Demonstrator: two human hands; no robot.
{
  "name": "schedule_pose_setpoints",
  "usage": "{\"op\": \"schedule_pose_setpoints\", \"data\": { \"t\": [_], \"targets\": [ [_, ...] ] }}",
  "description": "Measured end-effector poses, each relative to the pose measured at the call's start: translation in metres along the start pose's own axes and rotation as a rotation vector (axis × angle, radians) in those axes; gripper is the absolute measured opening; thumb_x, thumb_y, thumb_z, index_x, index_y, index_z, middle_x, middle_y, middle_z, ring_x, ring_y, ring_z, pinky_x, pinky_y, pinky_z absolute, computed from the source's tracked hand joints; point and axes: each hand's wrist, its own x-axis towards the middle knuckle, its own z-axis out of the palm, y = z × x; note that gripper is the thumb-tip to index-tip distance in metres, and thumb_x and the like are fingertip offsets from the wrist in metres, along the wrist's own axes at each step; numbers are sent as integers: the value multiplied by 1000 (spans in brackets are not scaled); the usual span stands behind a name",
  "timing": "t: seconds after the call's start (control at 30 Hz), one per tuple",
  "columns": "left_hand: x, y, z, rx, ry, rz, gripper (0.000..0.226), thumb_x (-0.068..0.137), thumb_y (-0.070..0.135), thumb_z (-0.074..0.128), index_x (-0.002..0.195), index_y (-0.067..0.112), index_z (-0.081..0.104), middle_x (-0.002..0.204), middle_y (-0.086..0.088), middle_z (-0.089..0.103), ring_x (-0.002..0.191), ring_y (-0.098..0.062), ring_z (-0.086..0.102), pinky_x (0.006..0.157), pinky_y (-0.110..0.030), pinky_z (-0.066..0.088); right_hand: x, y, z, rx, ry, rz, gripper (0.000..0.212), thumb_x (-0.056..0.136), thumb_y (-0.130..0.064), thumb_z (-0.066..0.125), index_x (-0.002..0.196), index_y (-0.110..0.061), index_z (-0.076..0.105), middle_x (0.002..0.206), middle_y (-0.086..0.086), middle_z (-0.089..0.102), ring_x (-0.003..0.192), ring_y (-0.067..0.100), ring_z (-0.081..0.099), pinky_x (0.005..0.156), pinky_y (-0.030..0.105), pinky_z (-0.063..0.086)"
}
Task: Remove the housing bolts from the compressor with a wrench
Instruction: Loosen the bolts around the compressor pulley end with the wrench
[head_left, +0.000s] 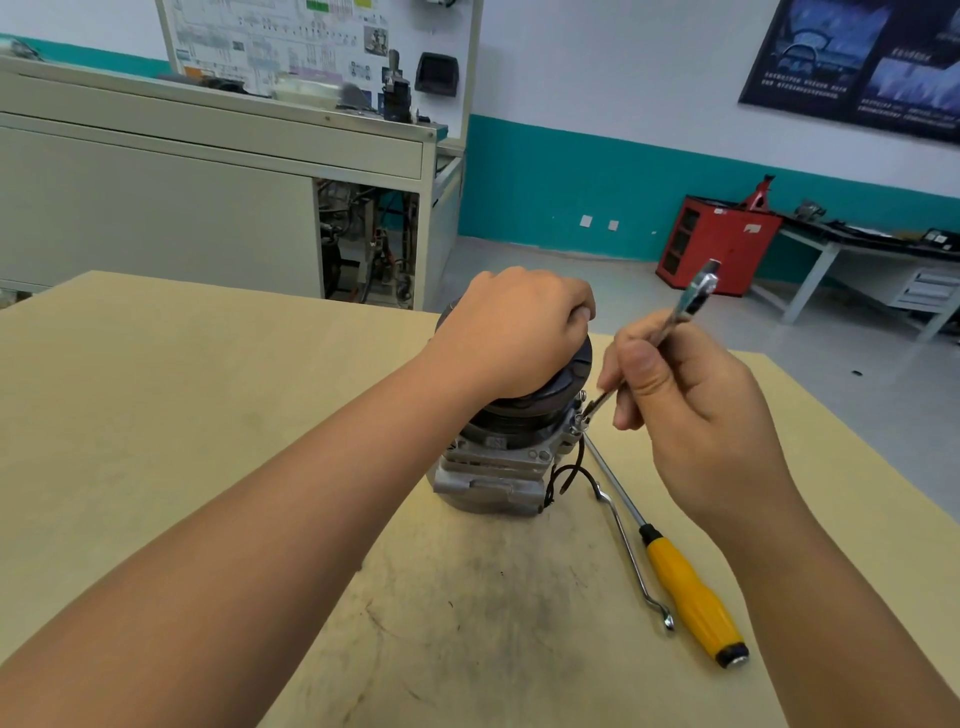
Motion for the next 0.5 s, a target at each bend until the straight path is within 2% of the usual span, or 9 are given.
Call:
{"op": "schedule_pose_setpoints", "data": {
  "t": [0.1,0.2,0.3,0.37,0.5],
  "targets": [
    [0,0,1,0,-9,-3,31,101,27,33,118,24,59,116,0,65,109,-25,55,90,-40,40,-8,4,-1,-33,64,-79,11,92,-26,49,82,-28,53,81,-1,50,59,5,56,59,10,43],
    [0,0,1,3,-9,-4,31,101,26,33,118,24,59,115,-1,65,108,-25,54,89,-39,39,-13,6,-2,-41,122,-125,18,93,-19,46,96,-32,58,82,4,57,60,3,59,60,9,44],
    [1,1,1,12,-7,-10,31,101,26,33,118,24,59,113,-2,65,106,-27,55,85,-37,37,-12,6,-4,-14,160,-134,27,94,-18,44,106,-40,56,83,-4,67,60,9,62,60,19,50],
    [1,1,1,16,-10,-14,32,101,26,33,118,24,59,113,-2,65,106,-26,55,86,-38,38,-11,7,-4,42,184,-98,28,95,-16,44,106,-37,58,80,-2,68,57,12,64,56,21,52],
    [1,1,1,24,-7,-12,32,101,27,33,119,25,59,115,-1,65,108,-26,55,86,-38,39,-6,9,-4,136,224,-14,25,98,-9,41,92,-27,58,83,3,68,54,13,65,53,25,53]
  ]
}}
